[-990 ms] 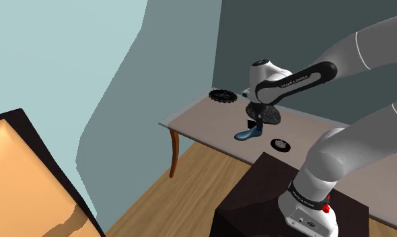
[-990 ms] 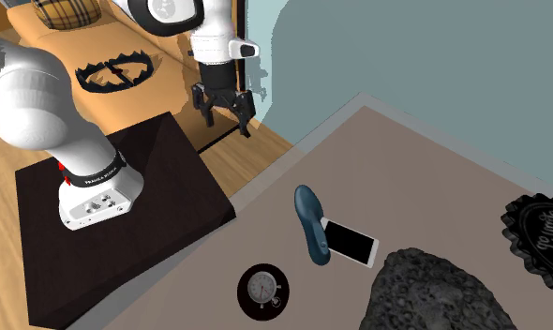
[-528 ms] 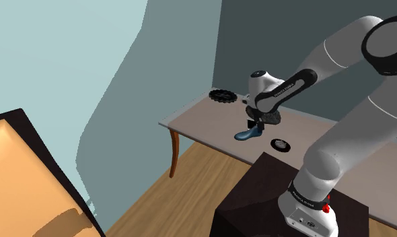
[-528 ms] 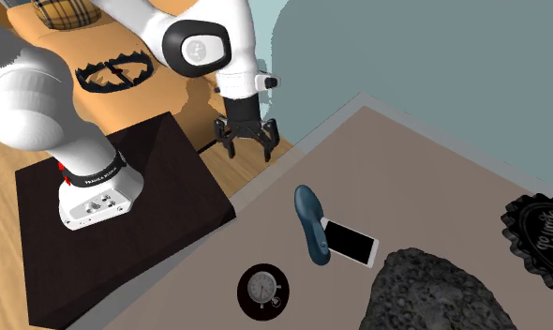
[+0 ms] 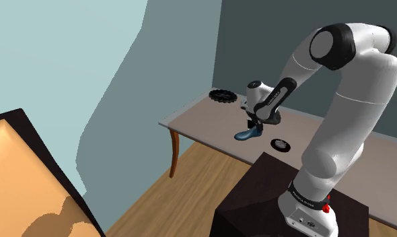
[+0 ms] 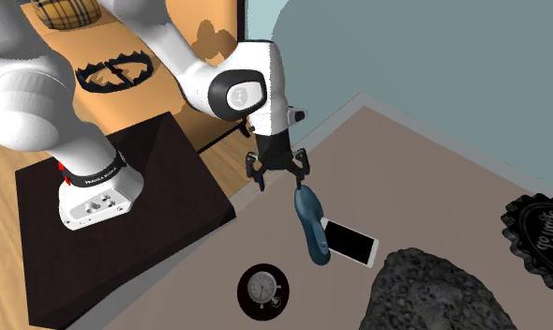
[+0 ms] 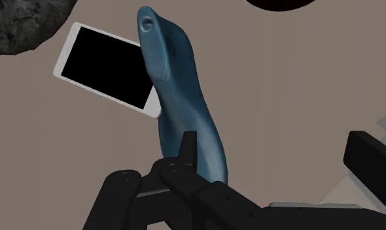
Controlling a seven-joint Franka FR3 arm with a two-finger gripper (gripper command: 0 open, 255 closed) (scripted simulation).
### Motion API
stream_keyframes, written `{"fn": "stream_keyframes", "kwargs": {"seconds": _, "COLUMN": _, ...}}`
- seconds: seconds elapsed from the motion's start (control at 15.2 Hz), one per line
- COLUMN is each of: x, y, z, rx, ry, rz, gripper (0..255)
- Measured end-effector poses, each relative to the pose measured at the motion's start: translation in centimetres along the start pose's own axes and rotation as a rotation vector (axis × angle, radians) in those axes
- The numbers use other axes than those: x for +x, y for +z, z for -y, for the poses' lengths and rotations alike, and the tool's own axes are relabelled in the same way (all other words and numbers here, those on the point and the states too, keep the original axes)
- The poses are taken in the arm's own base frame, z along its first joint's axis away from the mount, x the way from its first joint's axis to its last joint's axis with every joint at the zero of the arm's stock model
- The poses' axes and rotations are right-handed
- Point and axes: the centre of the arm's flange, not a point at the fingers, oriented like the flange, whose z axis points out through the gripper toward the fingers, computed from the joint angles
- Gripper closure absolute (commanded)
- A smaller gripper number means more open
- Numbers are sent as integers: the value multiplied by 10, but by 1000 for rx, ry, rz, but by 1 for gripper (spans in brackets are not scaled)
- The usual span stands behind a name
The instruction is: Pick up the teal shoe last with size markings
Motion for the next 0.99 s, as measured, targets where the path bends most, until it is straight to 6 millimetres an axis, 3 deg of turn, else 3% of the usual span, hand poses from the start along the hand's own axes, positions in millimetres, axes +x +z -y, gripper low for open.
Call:
{"fn": "stream_keyframes", "kwargs": {"seconds": 0.53, "x": 0, "y": 70, "z": -56, "rx": -80, "ry": -147, "rz": 46, "gripper": 0}}
{"fn": "stream_keyframes", "kwargs": {"seconds": 0.99, "x": 16, "y": 108, "z": -56, "rx": -87, "ry": -162, "rz": 49, "gripper": 0}}
